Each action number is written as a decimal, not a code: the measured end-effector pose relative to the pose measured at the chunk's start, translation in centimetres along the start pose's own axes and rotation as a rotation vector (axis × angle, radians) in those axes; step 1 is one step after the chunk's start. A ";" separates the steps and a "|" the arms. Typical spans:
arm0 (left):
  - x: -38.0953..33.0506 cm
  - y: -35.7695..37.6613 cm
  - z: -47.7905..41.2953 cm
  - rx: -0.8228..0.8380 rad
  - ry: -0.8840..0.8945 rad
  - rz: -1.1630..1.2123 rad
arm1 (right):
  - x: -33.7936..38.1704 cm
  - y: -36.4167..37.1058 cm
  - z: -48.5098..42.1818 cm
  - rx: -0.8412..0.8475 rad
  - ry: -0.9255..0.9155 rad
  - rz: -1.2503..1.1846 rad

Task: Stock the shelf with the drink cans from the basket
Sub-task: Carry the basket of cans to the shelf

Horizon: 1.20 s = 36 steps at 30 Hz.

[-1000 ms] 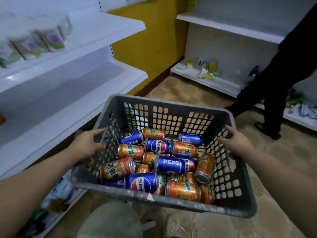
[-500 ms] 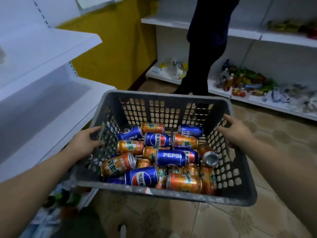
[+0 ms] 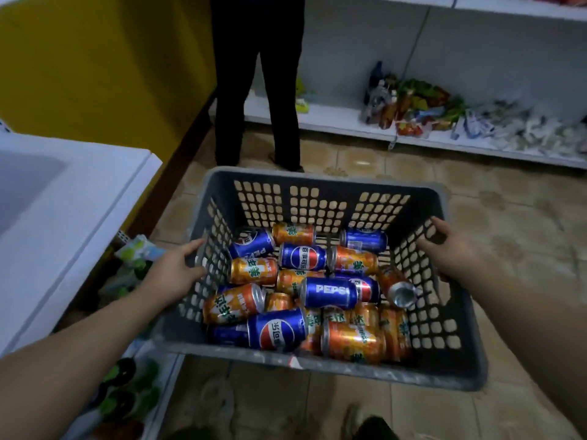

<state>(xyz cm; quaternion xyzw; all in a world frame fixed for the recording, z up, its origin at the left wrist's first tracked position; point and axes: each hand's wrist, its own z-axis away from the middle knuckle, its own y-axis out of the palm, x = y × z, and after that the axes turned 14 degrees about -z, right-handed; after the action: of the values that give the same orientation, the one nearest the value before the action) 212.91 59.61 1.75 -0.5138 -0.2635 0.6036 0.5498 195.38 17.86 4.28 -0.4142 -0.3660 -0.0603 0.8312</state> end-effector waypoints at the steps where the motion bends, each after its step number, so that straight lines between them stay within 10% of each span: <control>1: 0.7 1.0 -1.6 0.005 0.004 -0.009 | -0.3 1.4 -1.0 -0.008 -0.002 -0.006; 22: 9.6 21.9 -26.1 -0.044 -0.070 0.143 | -10.5 23.9 -23.3 -0.040 -0.034 -0.089; 36: 8.7 21.7 -31.3 -0.031 -0.096 0.212 | -9.1 25.4 -27.3 -0.050 0.019 -0.141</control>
<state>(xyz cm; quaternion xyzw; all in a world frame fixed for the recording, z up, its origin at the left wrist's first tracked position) 234.01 54.45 -30.73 -0.5177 -0.2431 0.6781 0.4616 214.25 12.53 -28.74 -0.4074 -0.3847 -0.1319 0.8177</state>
